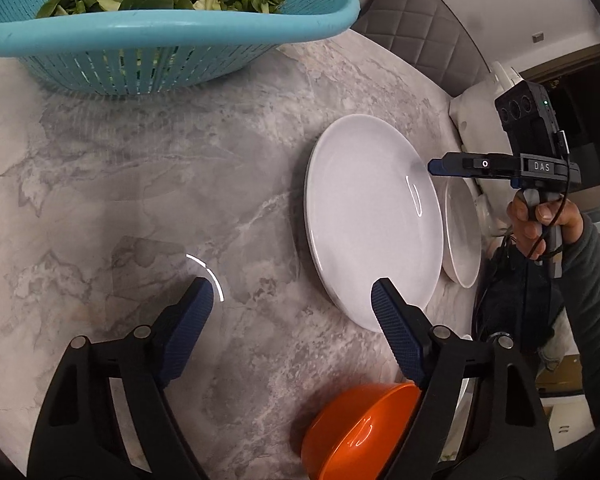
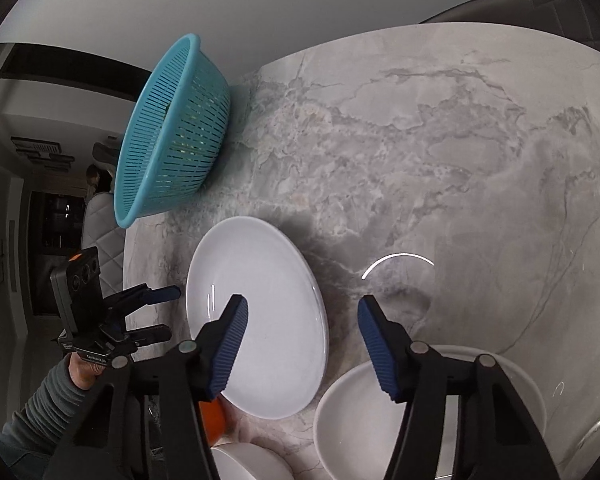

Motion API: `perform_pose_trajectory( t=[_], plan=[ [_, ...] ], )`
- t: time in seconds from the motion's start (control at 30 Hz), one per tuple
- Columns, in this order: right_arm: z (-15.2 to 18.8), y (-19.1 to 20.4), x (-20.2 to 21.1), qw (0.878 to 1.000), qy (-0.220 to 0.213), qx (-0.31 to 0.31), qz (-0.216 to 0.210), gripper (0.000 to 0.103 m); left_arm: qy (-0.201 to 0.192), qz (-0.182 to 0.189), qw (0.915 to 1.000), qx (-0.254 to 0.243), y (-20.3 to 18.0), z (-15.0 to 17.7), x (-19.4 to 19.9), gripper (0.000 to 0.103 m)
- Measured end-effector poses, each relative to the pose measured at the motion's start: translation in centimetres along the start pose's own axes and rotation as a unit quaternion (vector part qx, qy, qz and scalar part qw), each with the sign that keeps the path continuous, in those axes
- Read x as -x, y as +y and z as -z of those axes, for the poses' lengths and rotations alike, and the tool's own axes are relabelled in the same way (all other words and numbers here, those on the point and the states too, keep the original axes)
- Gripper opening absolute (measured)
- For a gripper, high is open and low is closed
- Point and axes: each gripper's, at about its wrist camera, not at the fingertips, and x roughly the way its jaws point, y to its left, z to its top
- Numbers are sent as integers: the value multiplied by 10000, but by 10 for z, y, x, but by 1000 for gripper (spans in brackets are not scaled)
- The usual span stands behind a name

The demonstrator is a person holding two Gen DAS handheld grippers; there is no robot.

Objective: Organize plates and bowls
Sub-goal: 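Move both grippers to the white plate beside the teal basket, then pinch the white plate rim with both grippers and lift it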

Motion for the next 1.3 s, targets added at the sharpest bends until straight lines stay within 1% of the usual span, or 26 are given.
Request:
perform_pose_trajectory(
  t=[0.13,0.2,0.27,0.33,0.37,0.4,0.5,0.53,0.57,0.63,0.7,0.73,0.77,0.8,0.87,0.9,0.93,1.03,1.13,1.3],
  plan=[
    [-1,0,-14,9993,318,63,162,56,-15,-27,10000,-53,-8,-2,-7,76],
    [0,0,-16,9991,382,89,133,55,-5,-85,9999,-106,-12,-4,-10,74],
    [-1,2,-18,9989,424,113,155,53,5,-141,9998,-159,-15,-4,-12,69],
    [0,4,-20,9986,485,143,176,50,15,-152,9998,-154,-19,-5,-16,65],
    [0,4,-22,9982,529,167,221,49,13,-173,9998,-140,-20,-6,-17,61],
    [0,5,-22,9978,574,183,266,48,22,-163,9998,-127,-21,-6,-18,58],
    [2,6,-27,9969,677,221,333,43,50,-156,9998,-85,-23,-8,-21,48],
    [2,6,-27,9968,681,229,341,39,73,-140,9998,-72,-24,-8,-22,42],
    [2,7,-28,9968,678,229,345,37,85,-127,9999,-42,-24,-8,-23,35],
    [1,6,-29,9966,709,203,362,30,118,-100,9999,28,-24,-8,-26,30],
    [2,7,-32,9961,766,201,398,25,116,-70,9999,79,-24,-8,-26,30],
    [2,8,-32,9959,776,208,412,25,141,-64,9999,74,-25,-9,-28,28],
    [1,8,-32,9958,776,219,427,24,151,-92,9998,75,-25,-9,-28,25],
    [1,8,-32,9956,784,229,451,22,168,-110,9997,103,-25,-9,-29,22],
    [0,9,-33,9950,805,252,537,17,201,-177,9995,174,-25,-9,-31,12],
    [0,10,-34,9945,818,284,597,12,206,-203,9994,187,-26,-9,-31,11],
    [0,12,-35,9938,842,324,650,11,222,-231,9993,192,-27,-8,-32,9],
    [2,19,-38,9920,894,484,752,10,232,-339,9990,198,-30,-8,-33,9],
    [1,24,-39,9908,897,530,868,10,249,-371,9987,242,-30,-7,-34,8],
    [2,30,-43,9912,803,405,976,11,305,-401,9982,318,-30,-7,-33,8]
  ],
)
